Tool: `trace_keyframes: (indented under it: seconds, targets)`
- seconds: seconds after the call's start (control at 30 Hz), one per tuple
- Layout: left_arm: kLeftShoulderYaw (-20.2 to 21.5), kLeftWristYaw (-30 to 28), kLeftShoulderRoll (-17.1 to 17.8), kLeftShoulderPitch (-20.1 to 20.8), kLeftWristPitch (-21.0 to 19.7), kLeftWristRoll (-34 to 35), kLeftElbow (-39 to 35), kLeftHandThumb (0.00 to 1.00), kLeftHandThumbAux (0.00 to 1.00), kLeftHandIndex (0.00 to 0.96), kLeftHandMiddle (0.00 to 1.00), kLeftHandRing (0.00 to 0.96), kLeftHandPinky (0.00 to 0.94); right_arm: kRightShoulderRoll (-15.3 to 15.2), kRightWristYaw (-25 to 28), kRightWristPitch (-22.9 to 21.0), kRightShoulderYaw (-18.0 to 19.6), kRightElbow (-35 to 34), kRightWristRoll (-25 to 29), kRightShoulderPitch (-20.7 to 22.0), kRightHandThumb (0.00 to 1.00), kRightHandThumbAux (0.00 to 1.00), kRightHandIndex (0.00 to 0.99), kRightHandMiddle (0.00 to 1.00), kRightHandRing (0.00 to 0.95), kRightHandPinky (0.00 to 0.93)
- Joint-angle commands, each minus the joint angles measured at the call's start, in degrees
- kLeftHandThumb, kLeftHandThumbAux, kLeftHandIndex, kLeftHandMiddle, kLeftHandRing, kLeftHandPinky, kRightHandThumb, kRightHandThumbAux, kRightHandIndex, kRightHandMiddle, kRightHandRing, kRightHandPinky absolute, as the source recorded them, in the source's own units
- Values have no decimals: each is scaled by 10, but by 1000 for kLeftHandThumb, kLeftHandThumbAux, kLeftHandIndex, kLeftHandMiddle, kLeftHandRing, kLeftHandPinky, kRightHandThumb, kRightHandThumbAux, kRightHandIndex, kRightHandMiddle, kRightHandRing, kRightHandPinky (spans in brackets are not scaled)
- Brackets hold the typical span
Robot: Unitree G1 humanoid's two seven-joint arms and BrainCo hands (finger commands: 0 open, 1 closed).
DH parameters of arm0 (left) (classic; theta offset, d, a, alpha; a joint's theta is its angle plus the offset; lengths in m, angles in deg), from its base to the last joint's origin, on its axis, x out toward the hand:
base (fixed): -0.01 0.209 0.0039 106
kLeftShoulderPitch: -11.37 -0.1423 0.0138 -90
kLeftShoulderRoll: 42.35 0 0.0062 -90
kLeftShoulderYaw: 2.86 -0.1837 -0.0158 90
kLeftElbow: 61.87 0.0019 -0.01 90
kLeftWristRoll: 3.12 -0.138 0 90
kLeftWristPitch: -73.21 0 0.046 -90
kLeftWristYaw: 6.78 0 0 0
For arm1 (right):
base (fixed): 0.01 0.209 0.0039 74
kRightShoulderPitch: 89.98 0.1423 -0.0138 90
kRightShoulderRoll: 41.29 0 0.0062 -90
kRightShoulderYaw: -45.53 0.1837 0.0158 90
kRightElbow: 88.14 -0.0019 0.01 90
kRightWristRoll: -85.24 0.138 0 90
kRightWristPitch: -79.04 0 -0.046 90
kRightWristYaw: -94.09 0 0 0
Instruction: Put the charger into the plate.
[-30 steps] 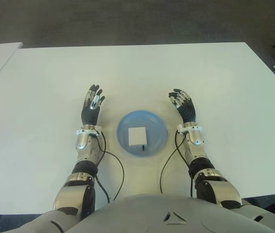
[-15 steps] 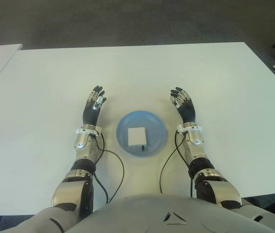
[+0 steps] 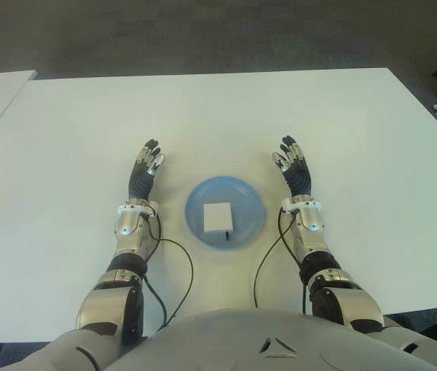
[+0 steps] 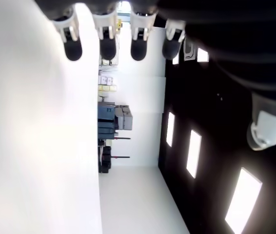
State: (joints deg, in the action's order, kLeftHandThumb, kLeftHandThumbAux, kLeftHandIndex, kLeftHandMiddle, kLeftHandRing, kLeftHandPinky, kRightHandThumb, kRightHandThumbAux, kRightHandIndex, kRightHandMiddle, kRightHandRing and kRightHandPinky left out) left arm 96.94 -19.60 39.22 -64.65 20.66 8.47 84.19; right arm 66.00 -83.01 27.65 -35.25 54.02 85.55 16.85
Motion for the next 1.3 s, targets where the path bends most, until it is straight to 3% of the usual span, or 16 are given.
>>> trace_keyframes:
  seconds: [0.03, 0.57, 1.3]
  targets:
    - [-17, 25, -8, -95, -137, -27, 38, 33, 444, 0, 0, 0, 0, 15, -7, -42, 16, 84, 21, -130, 21, 598, 24, 45, 29, 34]
    - [-22, 36, -12, -94, -204, -33, 12, 46, 421, 0, 0, 0, 0, 11, 6, -53, 21, 87, 29, -128, 29, 641, 17, 46, 29, 45]
    - [-30, 44, -15, -96, -207, -37, -5, 44, 433, 0, 0, 0, 0, 9, 7, -55, 25, 94, 25, -124, 19, 633, 3, 32, 13, 17]
